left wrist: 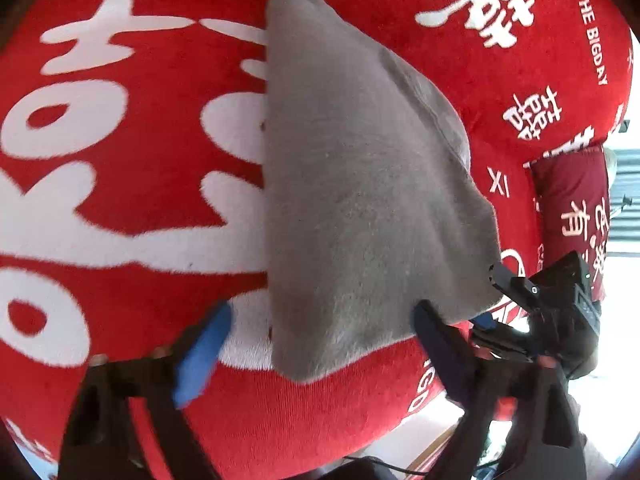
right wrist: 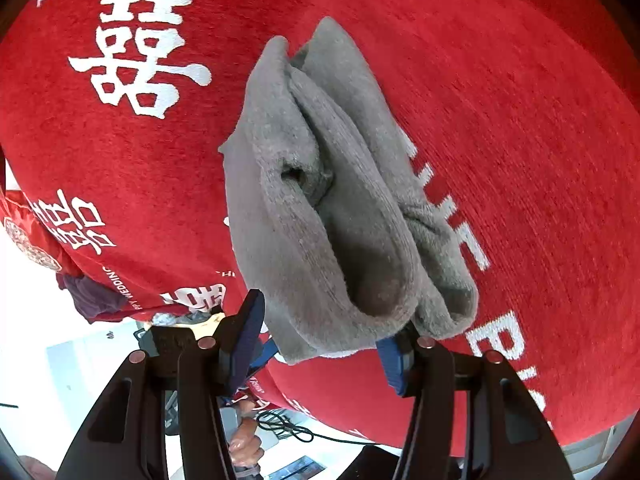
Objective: Fold small clothes
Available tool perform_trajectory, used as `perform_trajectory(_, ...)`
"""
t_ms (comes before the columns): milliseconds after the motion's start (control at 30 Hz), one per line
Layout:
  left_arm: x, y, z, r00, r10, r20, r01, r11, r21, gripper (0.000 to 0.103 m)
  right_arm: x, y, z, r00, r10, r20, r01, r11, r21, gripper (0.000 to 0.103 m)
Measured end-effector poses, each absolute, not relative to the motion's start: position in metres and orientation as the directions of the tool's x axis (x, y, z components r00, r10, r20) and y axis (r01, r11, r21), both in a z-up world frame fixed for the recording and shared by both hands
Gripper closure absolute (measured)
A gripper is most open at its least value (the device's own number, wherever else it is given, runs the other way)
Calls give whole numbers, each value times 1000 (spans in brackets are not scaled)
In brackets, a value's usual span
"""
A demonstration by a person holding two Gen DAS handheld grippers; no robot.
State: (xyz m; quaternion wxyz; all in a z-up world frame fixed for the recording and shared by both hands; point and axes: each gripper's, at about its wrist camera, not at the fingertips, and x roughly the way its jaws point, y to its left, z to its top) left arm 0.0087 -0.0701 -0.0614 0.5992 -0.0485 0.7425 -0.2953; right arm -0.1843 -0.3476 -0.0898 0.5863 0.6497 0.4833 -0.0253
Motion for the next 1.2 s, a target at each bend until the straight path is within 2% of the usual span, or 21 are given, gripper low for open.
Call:
perform_trajectory(33,9,-72,-64,-291,-416,-862,286,822,-493,40,-184,-348,-90,527,596,-607,662,160,732,47)
perform_trajectory(67,9,-74,-69,-310,-410,-858,282,822,-495,48,-183,-348,-90,522,592,-615,666,167,727,55)
perform_trajectory(100,10,-75,-72,-332,-417,-846,272,817,-509,63,-182,-348,-90,510,585,-631,675,184,715,75)
perform_trajectory(133,12,-75,-74,-335,-420,-844,270,815,-513,71,-180,-348,-90,491,576,-653,685,208,698,91)
perform_trajectory(200,13,-71,-70,-346,-440,-829,279,795,-539,82,-176,-347,-83,471,560,-682,681,260,684,92)
perform_trajectory(267,14,-66,-63,-349,-458,-818,303,770,-561,83,-170,-342,-67,460,546,-700,646,335,686,93)
perform_trajectory(400,14,-55,-58,-361,-441,-822,365,744,-559,83,-175,-332,-52,439,526,-728,632,396,667,94)
perform_trajectory(600,6,-54,-68,-360,-397,-844,427,734,-527,83,-205,-322,-90,345,508,-789,709,409,574,95)
perform_trajectory(667,4,-53,-69,-355,-392,-849,434,735,-521,83,-210,-323,-98,346,520,-781,717,390,577,95)
perform_trajectory(867,-2,-55,-59,-300,-363,-882,458,757,-467,82,-205,-326,-77,297,521,-800,698,454,554,91)
perform_trajectory(900,-3,-56,-55,-288,-350,-891,469,760,-450,71,-205,-328,-70,284,511,-811,694,473,542,90)
perform_trajectory(933,-3,-54,-52,-276,-339,-899,476,764,-434,54,-205,-333,-60,274,491,-827,689,500,525,89)
perform_trajectory(967,-3,-53,-48,-256,-333,-908,480,771,-418,50,-205,-336,-52,279,474,-835,684,513,519,88)
perform_trajectory(1067,2,-51,-35,-224,-351,-909,475,775,-416,49,-199,-350,-24,338,432,-836,649,536,539,81)
perform_trajectory(1133,8,-50,-31,-207,-357,-911,461,786,-413,49,-186,-358,-19,360,429,-828,630,543,555,62)
perform_trajectory(1200,13,-50,-31,-191,-344,-919,453,800,-394,49,-169,-360,-22,363,430,-827,608,563,560,57)
